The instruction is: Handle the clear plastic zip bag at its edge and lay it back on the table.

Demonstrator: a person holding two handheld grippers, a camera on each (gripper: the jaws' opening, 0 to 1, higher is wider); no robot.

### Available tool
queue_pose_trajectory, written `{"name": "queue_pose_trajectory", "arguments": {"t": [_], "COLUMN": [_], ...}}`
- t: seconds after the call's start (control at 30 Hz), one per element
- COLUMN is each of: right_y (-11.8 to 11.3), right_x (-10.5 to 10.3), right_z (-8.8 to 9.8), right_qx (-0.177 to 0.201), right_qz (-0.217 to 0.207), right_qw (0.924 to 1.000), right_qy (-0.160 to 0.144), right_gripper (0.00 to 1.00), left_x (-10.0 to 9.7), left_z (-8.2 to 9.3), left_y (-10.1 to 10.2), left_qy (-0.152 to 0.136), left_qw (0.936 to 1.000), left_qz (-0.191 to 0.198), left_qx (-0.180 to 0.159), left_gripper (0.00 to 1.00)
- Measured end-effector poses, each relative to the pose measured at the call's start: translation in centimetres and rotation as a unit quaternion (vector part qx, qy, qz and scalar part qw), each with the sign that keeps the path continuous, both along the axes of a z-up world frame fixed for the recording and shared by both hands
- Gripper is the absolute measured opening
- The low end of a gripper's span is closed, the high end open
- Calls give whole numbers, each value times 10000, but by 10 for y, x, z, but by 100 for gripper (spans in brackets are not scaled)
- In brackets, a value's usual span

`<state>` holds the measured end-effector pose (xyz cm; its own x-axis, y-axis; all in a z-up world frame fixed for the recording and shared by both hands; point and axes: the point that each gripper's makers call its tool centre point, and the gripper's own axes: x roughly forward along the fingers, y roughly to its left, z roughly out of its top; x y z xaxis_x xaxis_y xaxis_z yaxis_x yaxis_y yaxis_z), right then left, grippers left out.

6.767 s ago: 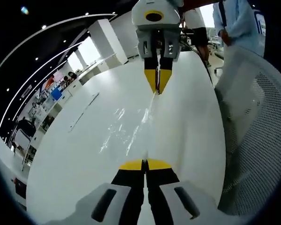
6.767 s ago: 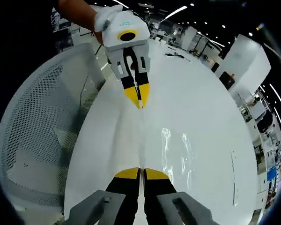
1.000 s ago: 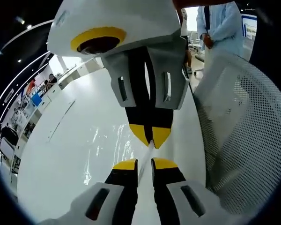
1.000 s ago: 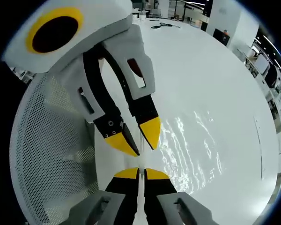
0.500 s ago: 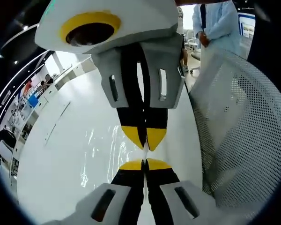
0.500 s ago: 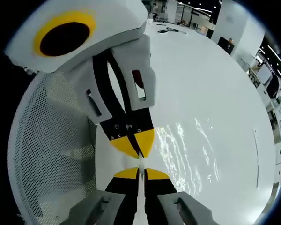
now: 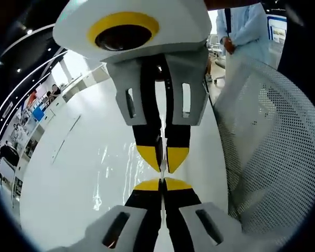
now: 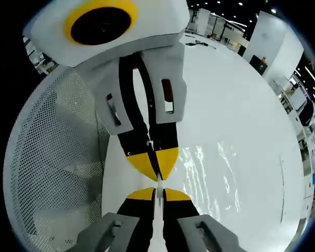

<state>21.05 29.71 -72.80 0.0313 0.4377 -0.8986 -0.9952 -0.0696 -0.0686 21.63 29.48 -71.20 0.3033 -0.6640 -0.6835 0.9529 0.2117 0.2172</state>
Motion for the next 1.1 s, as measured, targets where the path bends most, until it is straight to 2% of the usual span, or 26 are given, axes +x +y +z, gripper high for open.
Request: {"name": "queue_pose_trajectory", "arguments": {"t": [0.1, 0.17, 0.3, 0.77, 1.1], "right_y": [-1, -1, -2, -13, -26], "right_x": [0, -2, -1, 3, 7], "right_z": [2, 2, 2, -2, -4], "right_qx": [32, 30, 11, -101, -189], "right_qz": [-220, -512, -398, -612, -624], "right_qw": [9997, 9983, 9991, 9977, 9977], "right_qy": [92, 274, 141, 257, 202], "right_gripper": [0, 0, 0, 0, 0], "left_x": [0, -1, 1, 3, 4], "left_z": [0, 1, 2, 1, 0], "left_y": [0, -1, 0, 7, 9], "left_qy": [-12, 15, -18, -43, -40], "left_qw": [10000, 10000, 10000, 10000, 10000], "left_qz": [9, 29, 55, 70, 84], "left_qx": [-19, -44, -73, 4, 7], "left_gripper": [0, 0, 0, 0, 0]}}
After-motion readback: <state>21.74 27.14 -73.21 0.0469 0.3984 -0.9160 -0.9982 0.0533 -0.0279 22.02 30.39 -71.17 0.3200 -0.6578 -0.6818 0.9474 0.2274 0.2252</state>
